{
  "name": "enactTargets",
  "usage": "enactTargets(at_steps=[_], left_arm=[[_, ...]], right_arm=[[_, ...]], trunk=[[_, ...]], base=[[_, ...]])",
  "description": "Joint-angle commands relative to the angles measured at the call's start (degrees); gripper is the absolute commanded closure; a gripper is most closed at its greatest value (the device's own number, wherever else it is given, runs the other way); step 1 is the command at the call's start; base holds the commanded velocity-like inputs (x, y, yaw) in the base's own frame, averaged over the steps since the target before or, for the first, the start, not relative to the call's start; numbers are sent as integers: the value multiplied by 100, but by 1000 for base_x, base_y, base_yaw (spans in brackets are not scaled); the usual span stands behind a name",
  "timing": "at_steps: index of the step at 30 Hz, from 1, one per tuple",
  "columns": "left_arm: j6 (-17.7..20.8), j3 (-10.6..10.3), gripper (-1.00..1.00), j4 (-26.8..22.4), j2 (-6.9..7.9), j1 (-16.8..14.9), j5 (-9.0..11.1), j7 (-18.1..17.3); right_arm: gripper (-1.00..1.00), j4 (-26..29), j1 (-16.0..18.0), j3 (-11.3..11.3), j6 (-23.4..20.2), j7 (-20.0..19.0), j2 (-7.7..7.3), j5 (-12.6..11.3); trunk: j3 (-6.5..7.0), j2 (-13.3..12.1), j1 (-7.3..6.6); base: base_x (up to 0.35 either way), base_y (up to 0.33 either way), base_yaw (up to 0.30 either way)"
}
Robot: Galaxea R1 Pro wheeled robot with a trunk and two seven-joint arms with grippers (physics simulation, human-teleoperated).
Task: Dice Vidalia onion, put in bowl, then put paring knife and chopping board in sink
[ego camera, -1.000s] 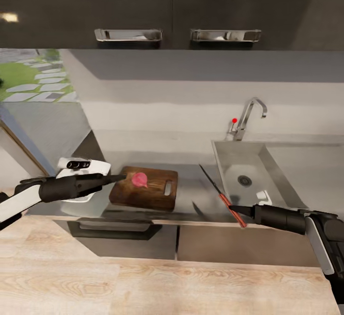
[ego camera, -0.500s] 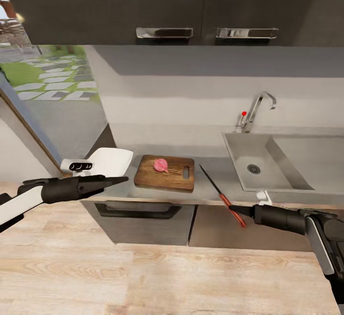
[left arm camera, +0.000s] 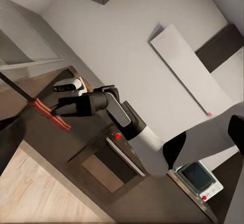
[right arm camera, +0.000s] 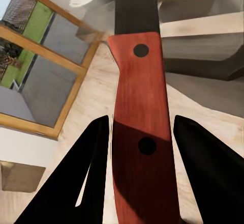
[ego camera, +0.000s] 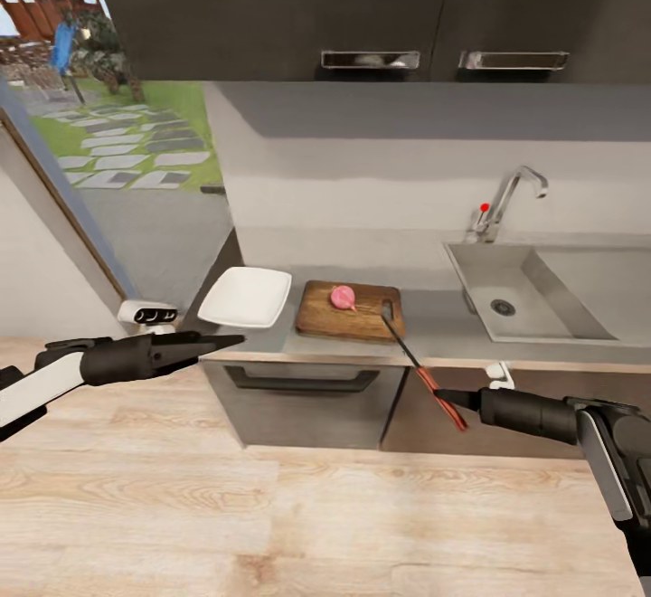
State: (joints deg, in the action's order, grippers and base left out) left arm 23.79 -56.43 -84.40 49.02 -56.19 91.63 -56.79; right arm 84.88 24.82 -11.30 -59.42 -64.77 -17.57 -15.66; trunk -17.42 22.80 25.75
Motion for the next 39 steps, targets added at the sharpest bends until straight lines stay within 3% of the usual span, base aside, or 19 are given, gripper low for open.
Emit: enactTargets(at_steps=[1,3,6,10,12,14,16,18,21,25,28,29,30,31,33,35,37,38,39], left_arm=[[47,-26,-100,2,-6,-15,57,-5],[50,-26,-100,4,-16,-15,41,2],[62,-26,-100,14,-86,-15,-184,51],[116,-26,-100,19,-224,-15,-340,418],[127,-26,-100,22,-287,-15,-355,534],[131,-26,-100,32,-362,-15,-363,599],[128,-26,-100,35,-398,-15,-368,614],[126,-26,-100,40,-455,-15,-372,628],[126,-26,-100,44,-504,-15,-378,632],[126,-26,-100,53,-549,-15,-389,685],[120,-26,-100,55,-560,-15,-388,899],[114,-26,-100,55,-569,-15,-385,990],[113,-26,-100,55,-578,-15,-385,1010],[107,-26,-100,55,-620,-15,-388,1058],[104,-26,-100,55,-654,-15,-390,1074],[97,-26,-100,55,-682,-15,-391,1084],[84,-26,-100,55,-689,-15,-391,1087],[82,-26,-100,55,-692,-15,-391,1088],[78,-26,-100,55,-695,-15,-391,1087]], right_arm=[[100,2,6,-4,-34,-5,-2,1],[100,2,6,-10,-34,27,-6,1],[100,27,6,-65,-28,54,-9,2],[100,100,6,-149,68,209,-15,19],[100,220,6,-196,105,606,-19,137],[100,437,6,-222,119,1552,-14,424],[100,486,6,-232,129,2083,-15,518],[100,527,2,-311,167,2957,-21,636],[100,541,-6,-446,344,3782,-30,676],[100,546,-13,-519,949,4621,-34,811],[100,547,-14,-512,2075,5465,-13,1341],[100,547,-16,-508,2657,5932,31,1591],[100,547,-17,-507,2817,6078,54,1658],[100,547,-40,-506,3345,6702,200,1953],[100,547,-128,-496,3753,7257,345,2284],[100,542,-298,-449,4260,8155,661,3037],[100,540,-440,-250,4643,9077,1161,4086],[100,540,-470,-196,4717,9291,1291,4374],[100,536,-547,-102,4842,9690,1535,4959]], trunk=[[-11,12,3],[-11,12,3],[-11,12,3],[-11,12,3],[-11,12,3],[-11,12,3],[-11,12,3],[-11,12,3],[-11,12,3],[-11,12,3],[-11,12,3],[-11,12,3],[-11,12,3],[-11,12,3],[-11,12,3],[-11,12,3],[-11,12,3],[-11,12,3],[-11,12,3]], base=[[-22,310,0],[-13,311,0],[-4,308,0],[-1,162,0],[0,29,0],[0,11,0],[0,5,0],[0,2,0],[0,0,0],[0,0,0],[0,0,0],[0,0,0],[0,0,0],[0,0,0],[0,0,0],[0,0,0],[0,0,0],[0,0,0],[0,0,0]])
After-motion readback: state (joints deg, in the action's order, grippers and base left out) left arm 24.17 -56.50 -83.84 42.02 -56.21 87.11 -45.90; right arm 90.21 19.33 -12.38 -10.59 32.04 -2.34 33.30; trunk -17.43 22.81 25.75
